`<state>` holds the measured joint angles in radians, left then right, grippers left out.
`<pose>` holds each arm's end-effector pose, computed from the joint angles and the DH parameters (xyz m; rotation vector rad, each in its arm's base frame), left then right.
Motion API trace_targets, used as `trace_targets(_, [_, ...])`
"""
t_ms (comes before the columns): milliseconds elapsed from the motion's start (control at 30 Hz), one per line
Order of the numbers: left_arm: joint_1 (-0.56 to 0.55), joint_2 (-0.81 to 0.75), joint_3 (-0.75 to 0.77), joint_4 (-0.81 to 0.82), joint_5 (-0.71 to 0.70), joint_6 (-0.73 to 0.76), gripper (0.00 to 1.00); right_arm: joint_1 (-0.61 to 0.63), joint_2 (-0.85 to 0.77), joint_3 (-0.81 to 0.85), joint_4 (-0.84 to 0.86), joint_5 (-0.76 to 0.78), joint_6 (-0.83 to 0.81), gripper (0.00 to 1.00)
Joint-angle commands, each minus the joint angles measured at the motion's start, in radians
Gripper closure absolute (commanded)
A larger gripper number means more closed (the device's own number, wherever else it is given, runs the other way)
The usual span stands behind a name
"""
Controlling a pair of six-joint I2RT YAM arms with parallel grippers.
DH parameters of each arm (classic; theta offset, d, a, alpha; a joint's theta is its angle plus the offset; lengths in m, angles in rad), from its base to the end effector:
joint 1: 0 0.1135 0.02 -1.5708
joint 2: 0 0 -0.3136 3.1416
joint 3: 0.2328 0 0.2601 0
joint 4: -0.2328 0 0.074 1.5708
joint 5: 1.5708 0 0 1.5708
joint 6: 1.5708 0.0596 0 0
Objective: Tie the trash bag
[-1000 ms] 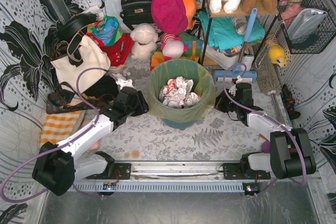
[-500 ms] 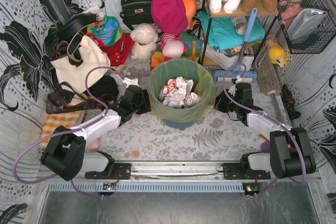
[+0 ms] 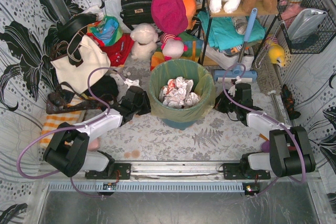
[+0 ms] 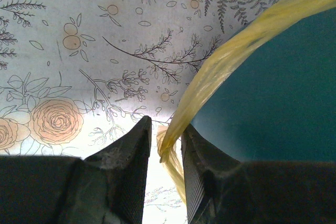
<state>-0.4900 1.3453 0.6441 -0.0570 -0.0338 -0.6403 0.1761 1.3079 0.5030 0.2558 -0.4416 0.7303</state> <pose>0.2471 -0.1295 0.2099 -0.1966 2.3802 -0.5162 0.2577 0.0717 0.2088 0.3371 2.2015 0.9882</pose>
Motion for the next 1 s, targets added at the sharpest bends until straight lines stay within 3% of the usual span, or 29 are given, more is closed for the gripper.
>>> trace_targets(0, [0.005,-0.015,-0.006,0.021,-0.031,0.023,0.68,-0.003,-0.007,-0.032,0.031,0.006,0.032,0.99])
trace_targets(233, [0.006,-0.016,-0.005,0.019,-0.023,0.025,0.71,-0.003,0.007,-0.039,0.051,-0.011,0.045,0.71])
trace_targets(400, [0.005,-0.011,0.0,0.016,-0.018,0.024,0.71,-0.003,0.047,-0.05,0.111,-0.043,0.073,0.64])
trace_targets(733, [0.005,-0.019,-0.003,0.003,-0.015,0.025,0.72,-0.003,0.111,-0.061,0.233,-0.054,0.107,0.67])
trace_targets(867, [0.006,-0.027,-0.002,-0.013,-0.017,0.025,0.75,-0.003,0.128,-0.067,0.261,-0.061,0.121,0.83])
trace_targets(967, [0.006,-0.045,-0.002,-0.03,-0.015,0.029,0.84,-0.003,0.117,-0.08,0.258,-0.065,0.124,0.98])
